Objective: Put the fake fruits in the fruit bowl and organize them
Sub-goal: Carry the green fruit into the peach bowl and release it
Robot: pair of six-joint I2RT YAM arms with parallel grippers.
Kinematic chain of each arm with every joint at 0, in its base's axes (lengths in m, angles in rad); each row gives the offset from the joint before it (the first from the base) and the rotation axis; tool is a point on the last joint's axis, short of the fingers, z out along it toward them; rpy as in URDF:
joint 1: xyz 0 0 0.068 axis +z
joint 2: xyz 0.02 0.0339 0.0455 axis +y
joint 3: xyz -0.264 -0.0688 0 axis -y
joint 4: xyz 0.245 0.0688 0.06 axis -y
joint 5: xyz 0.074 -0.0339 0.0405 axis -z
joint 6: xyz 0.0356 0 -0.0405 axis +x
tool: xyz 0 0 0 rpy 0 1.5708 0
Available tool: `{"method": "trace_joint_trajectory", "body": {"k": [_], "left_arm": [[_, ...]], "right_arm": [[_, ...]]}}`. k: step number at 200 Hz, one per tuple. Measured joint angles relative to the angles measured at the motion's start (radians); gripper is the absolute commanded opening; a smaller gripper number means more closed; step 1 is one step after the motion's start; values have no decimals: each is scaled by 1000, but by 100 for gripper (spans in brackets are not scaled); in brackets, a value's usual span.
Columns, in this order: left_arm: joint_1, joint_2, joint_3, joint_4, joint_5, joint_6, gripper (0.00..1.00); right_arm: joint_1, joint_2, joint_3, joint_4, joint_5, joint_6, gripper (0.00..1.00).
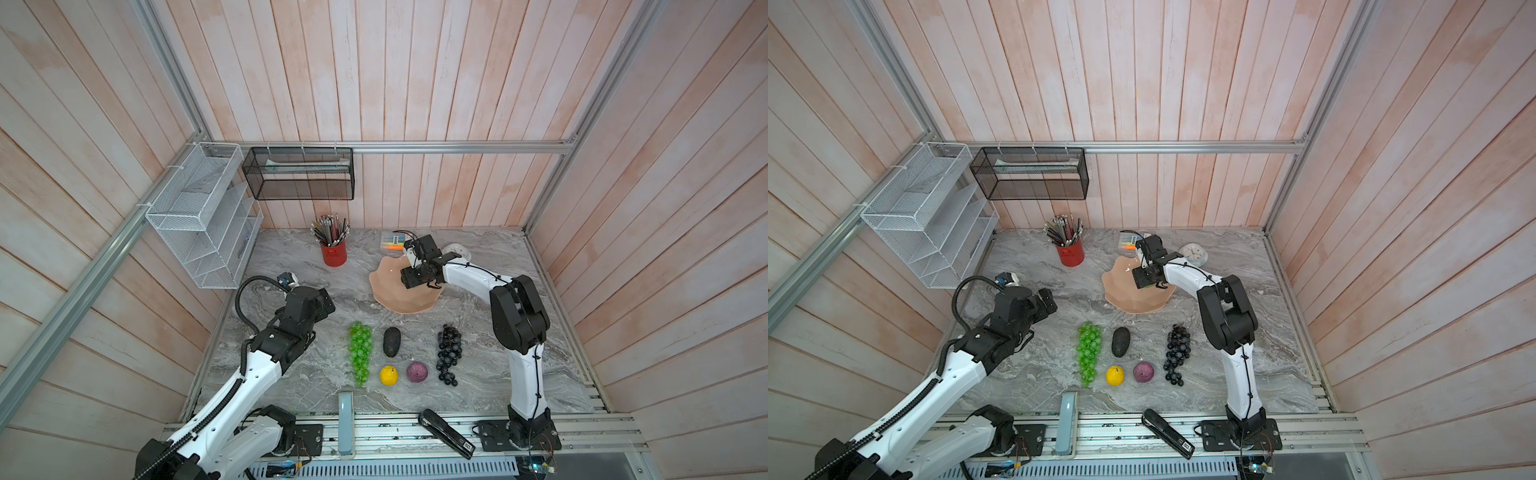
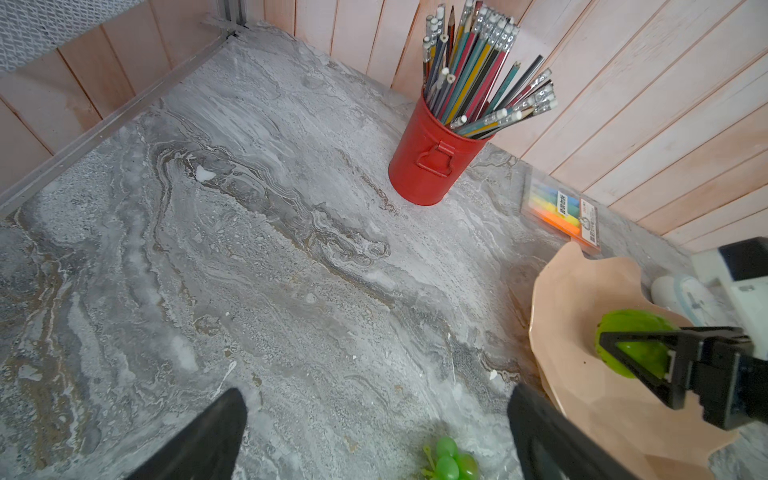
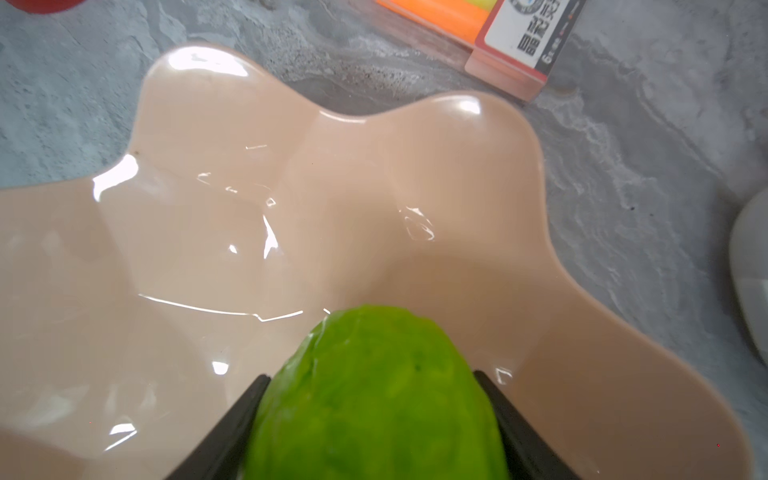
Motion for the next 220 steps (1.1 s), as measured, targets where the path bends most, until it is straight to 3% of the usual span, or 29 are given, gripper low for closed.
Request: {"method": "trace_joint_trajectory", "body": {"k": [60, 101, 116, 174, 220], "left_arm": [[0, 11, 0, -8, 0, 0, 100], [0, 13, 6, -16, 0, 0, 100], [0, 18, 10, -17, 1, 1, 100], [0, 67, 44, -49, 45, 8, 100], [0, 117, 80, -103, 138, 39, 100]], "right_arm": [[0, 52, 45, 3, 13, -21, 55], [6, 55, 50, 3, 17, -25, 80], [14, 55, 50, 3, 23, -29, 85], [33, 39, 50, -6, 70, -51, 91], [35, -72, 50, -26, 88, -71, 91]]}}
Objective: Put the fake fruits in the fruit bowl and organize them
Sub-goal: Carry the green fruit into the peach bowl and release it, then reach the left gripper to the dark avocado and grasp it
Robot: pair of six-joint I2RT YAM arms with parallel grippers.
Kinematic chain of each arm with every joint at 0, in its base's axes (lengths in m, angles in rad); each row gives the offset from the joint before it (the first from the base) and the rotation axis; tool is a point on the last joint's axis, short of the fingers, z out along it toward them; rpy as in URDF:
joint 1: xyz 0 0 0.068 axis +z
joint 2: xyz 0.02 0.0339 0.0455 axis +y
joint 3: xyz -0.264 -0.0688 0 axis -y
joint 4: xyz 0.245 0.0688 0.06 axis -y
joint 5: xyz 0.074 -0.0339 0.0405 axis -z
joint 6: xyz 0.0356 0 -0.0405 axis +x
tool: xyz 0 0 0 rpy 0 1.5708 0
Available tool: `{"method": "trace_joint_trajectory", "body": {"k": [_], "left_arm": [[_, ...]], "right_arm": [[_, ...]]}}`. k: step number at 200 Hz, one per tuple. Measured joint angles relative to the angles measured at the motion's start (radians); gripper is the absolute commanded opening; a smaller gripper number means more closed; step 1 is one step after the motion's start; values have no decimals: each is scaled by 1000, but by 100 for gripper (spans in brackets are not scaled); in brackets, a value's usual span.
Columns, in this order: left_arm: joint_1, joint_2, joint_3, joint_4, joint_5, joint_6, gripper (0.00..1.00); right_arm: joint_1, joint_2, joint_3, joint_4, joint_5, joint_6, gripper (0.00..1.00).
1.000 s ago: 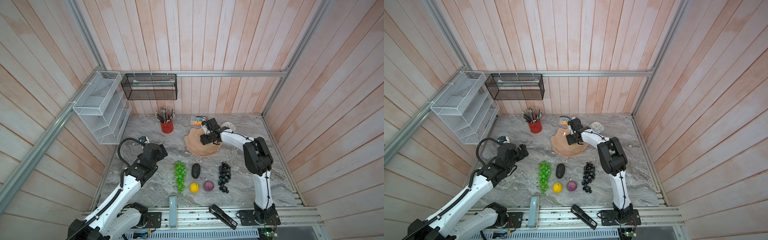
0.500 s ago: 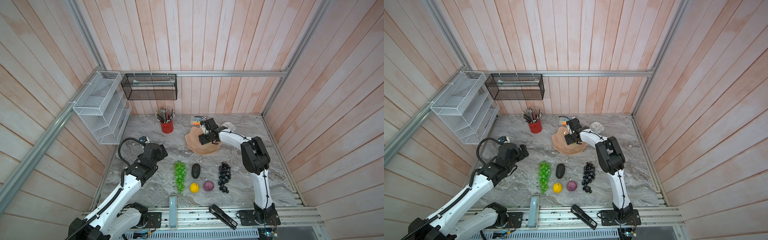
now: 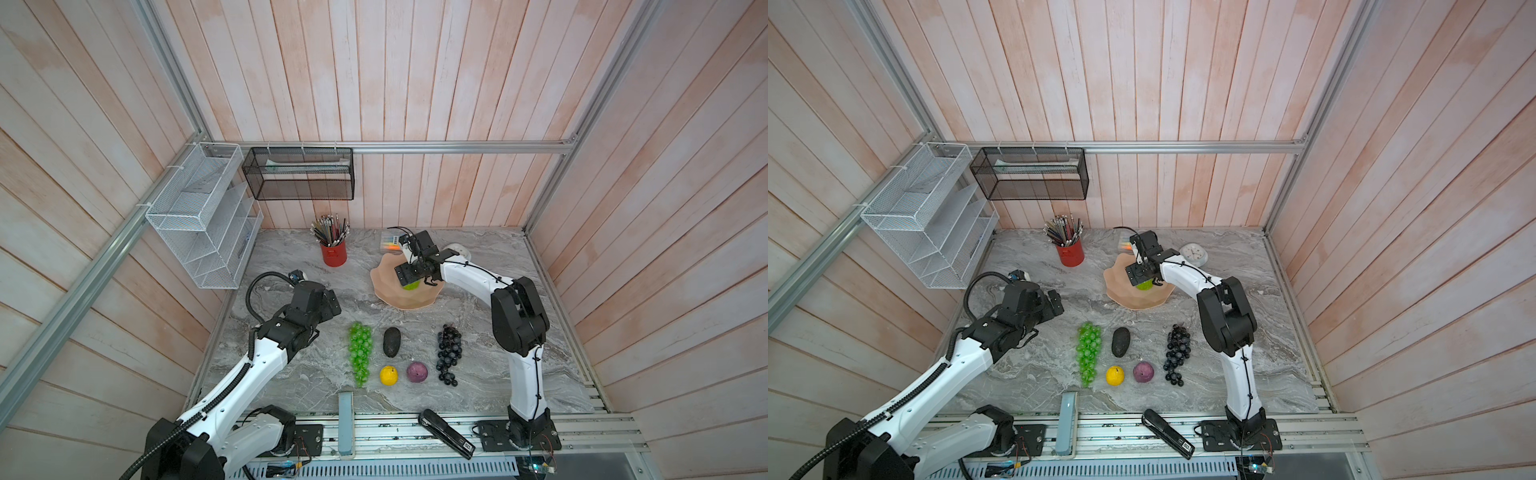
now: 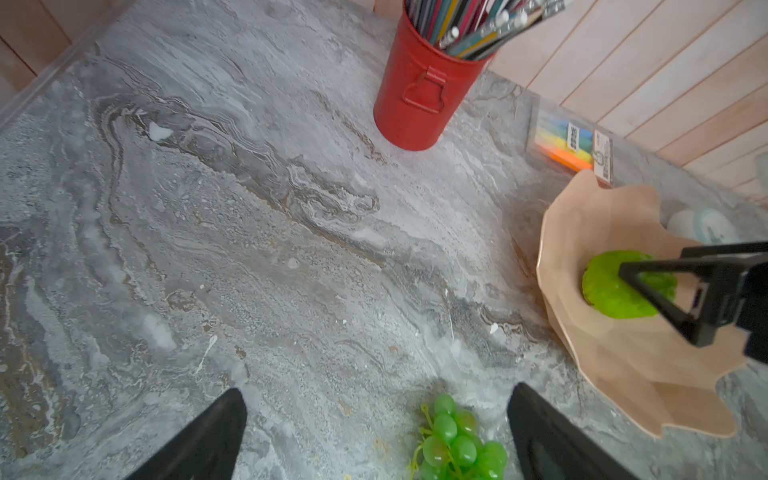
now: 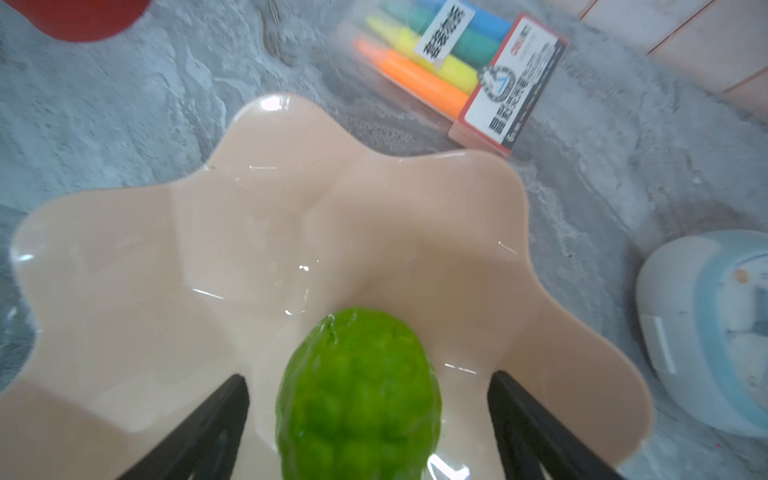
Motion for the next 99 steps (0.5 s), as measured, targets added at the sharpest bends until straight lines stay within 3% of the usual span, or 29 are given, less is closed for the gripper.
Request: {"method": "trace_joint_trajectory", "body": {"k": [43, 99], "left_arm": [[-20, 109, 98, -86, 115, 34, 99], [-198, 251, 274, -184, 190, 49, 92]], "right_arm": [[18, -182, -103, 36, -19, -3, 89], [21, -439, -367, 154, -54, 47, 86]]}}
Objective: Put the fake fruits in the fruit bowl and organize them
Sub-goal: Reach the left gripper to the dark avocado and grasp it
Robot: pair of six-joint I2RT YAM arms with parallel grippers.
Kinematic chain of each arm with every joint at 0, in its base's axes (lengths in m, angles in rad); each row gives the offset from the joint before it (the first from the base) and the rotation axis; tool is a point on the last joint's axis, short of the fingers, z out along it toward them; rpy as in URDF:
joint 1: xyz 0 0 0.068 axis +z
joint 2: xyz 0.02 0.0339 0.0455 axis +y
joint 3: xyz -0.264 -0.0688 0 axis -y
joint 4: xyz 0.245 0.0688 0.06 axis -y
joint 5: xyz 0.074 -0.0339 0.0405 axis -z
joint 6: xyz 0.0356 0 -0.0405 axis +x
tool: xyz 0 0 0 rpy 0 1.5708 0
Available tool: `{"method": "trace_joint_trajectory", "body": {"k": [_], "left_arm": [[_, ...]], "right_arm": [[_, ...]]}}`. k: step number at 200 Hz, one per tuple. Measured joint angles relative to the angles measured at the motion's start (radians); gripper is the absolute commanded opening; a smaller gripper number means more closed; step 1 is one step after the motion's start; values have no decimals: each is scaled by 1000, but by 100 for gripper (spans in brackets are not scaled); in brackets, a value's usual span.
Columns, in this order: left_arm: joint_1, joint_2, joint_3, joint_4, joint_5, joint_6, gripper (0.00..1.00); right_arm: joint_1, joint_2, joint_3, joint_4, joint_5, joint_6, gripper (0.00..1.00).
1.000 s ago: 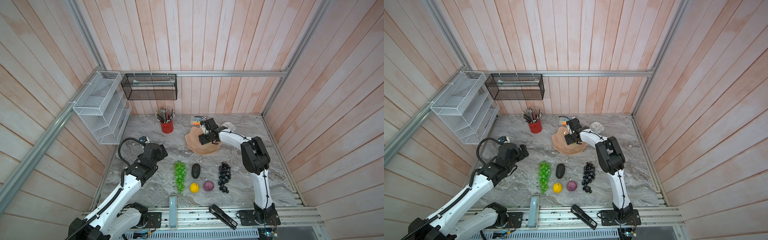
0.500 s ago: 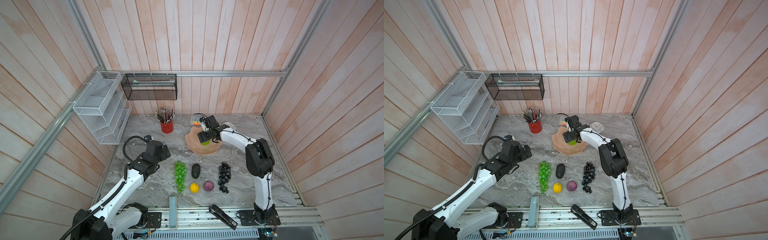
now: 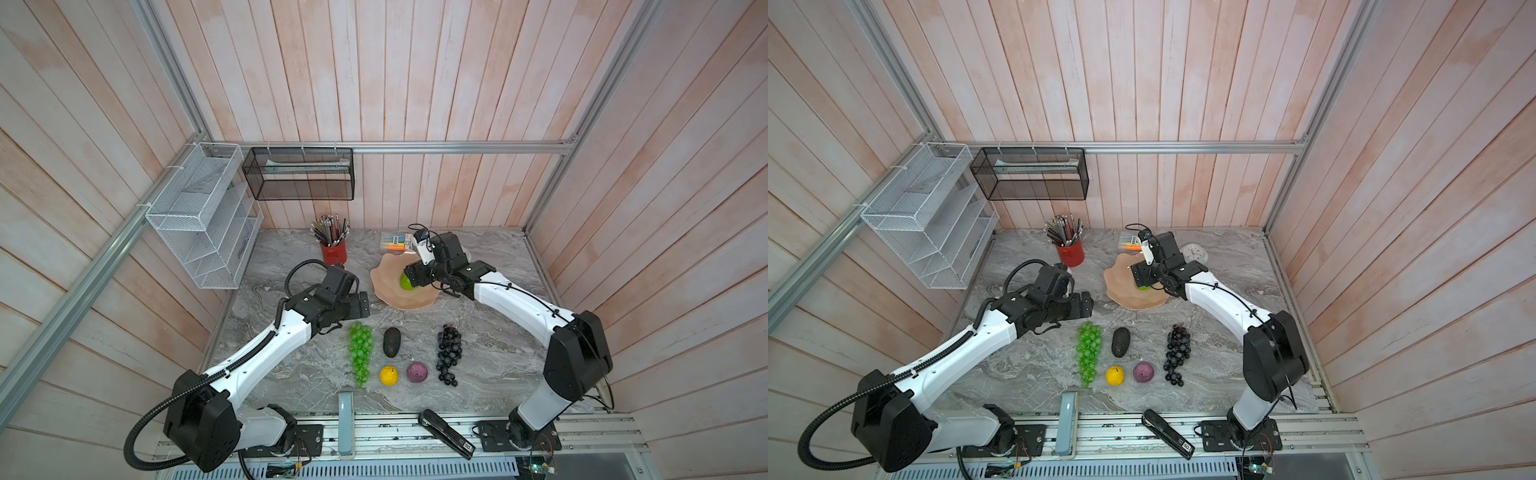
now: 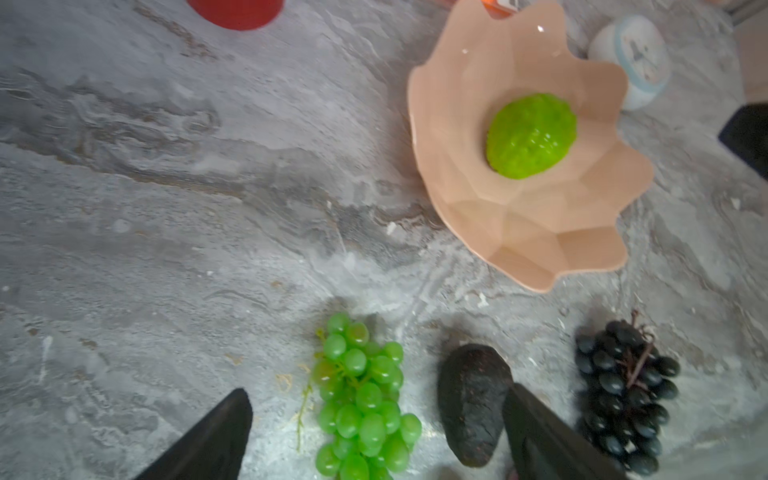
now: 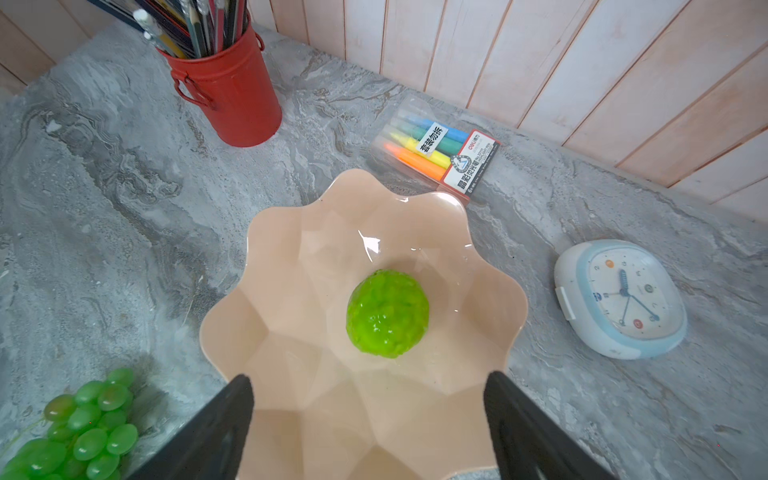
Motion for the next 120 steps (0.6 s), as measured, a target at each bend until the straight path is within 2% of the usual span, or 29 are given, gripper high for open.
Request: {"method": "trace_joint_trajectory", "body": {"k": [50, 71, 94, 120], "left_arm": [[-138, 161, 155, -66, 13, -1, 83], [-185, 213, 175, -66, 23, -8, 79], [-206, 272, 176, -64, 47, -18, 74], [-206, 329, 176, -55, 73, -16, 74]], "right_arm": [[-50, -118, -175, 68, -25, 62, 83], [-90, -148, -221, 78, -42, 87, 82], [-100, -169, -233, 89, -41, 98, 82], [-100, -196, -262, 109, -42, 108, 82]]}}
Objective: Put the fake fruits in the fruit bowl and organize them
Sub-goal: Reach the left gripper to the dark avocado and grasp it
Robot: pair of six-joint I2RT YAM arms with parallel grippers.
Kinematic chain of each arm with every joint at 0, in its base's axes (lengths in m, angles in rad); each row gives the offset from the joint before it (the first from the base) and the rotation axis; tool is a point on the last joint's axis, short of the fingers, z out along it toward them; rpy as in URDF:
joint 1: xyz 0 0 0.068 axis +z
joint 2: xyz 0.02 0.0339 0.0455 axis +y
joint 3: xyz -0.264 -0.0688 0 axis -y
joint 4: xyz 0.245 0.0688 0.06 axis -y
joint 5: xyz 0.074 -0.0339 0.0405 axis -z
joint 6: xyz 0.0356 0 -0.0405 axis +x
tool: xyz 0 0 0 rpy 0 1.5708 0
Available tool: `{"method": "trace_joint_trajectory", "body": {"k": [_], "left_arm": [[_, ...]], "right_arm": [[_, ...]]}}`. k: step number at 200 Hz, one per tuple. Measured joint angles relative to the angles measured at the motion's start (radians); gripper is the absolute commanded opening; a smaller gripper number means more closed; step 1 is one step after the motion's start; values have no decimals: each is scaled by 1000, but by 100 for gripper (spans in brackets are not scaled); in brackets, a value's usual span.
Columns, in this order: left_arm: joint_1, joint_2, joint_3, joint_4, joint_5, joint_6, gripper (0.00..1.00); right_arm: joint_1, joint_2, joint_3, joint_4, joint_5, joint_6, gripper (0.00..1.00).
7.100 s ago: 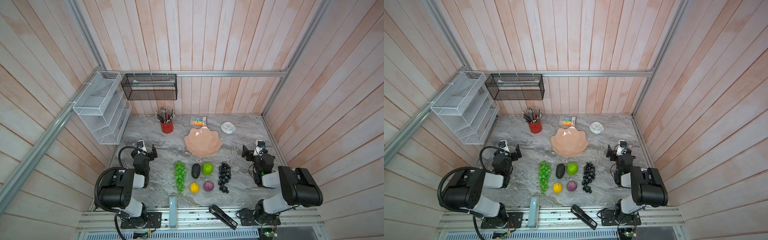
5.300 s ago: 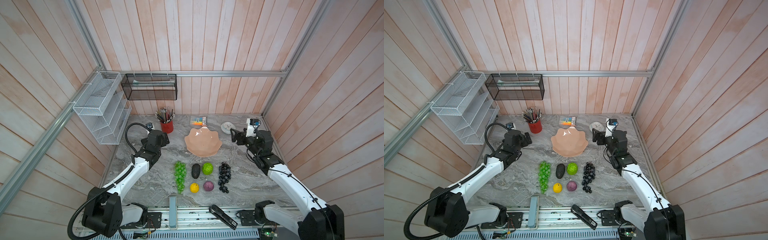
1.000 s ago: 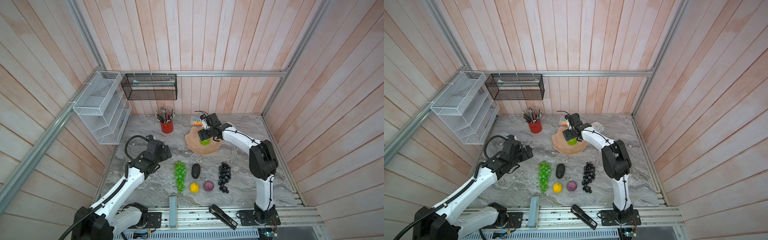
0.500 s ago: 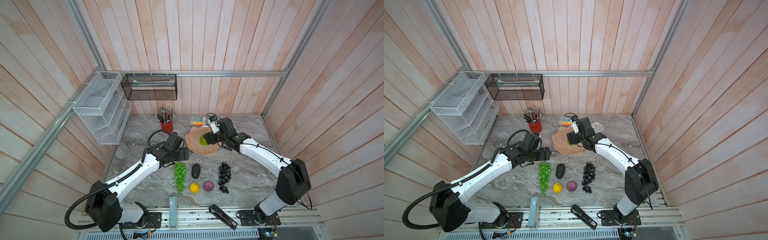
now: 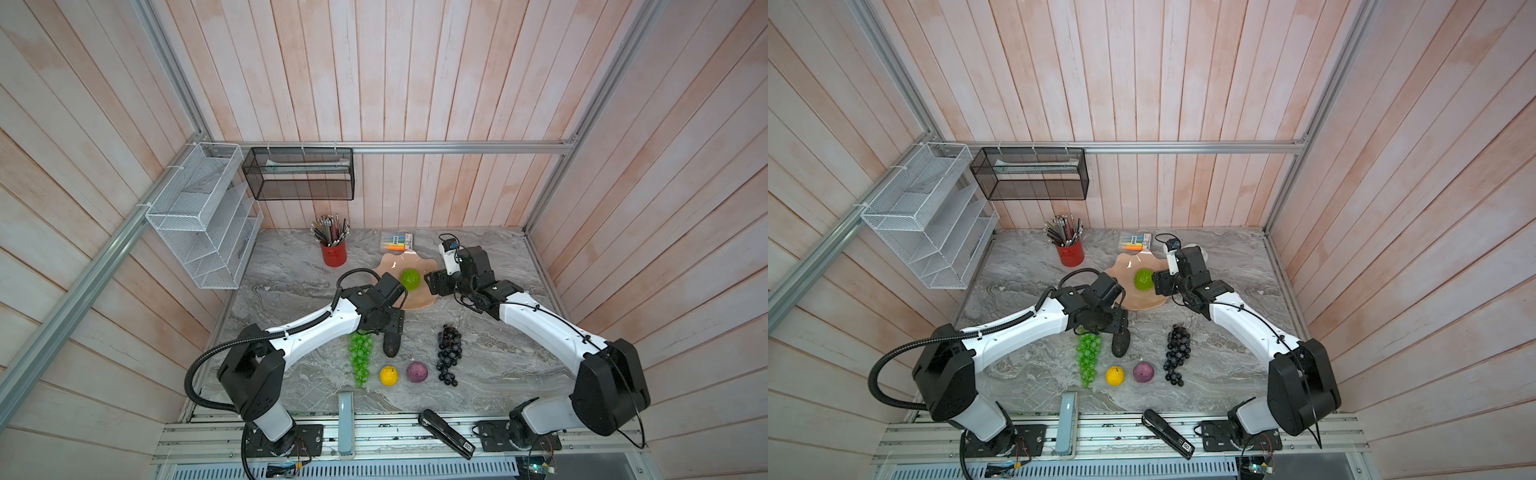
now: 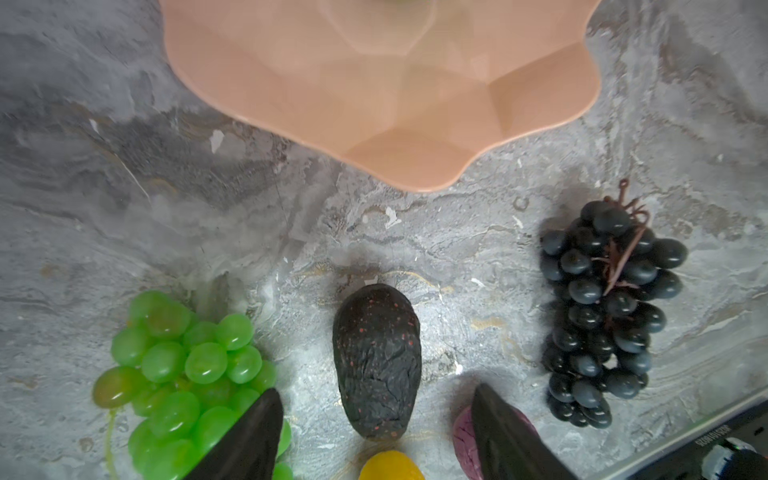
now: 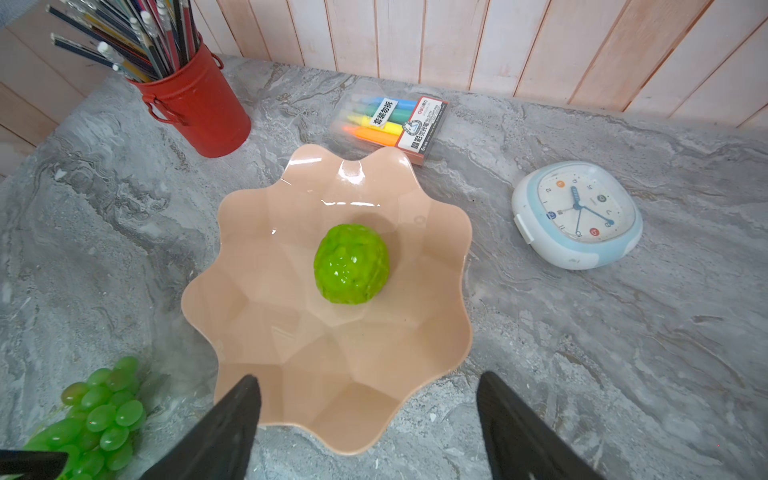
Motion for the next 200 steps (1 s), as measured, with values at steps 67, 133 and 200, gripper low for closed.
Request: {"method": "trace_joint_trajectory", "body": {"k": [67, 133, 200], "left_arm": [[-6, 82, -12, 36, 71, 16, 81], [-11, 166, -29, 58, 96, 27, 68], [-11, 173, -39, 66, 97, 27, 38]], "right_arm": [[-4, 1, -39, 22, -11, 12, 82], [-8, 1, -42, 39, -11, 12, 81], [-19, 1, -60, 50, -12, 11, 79]]}}
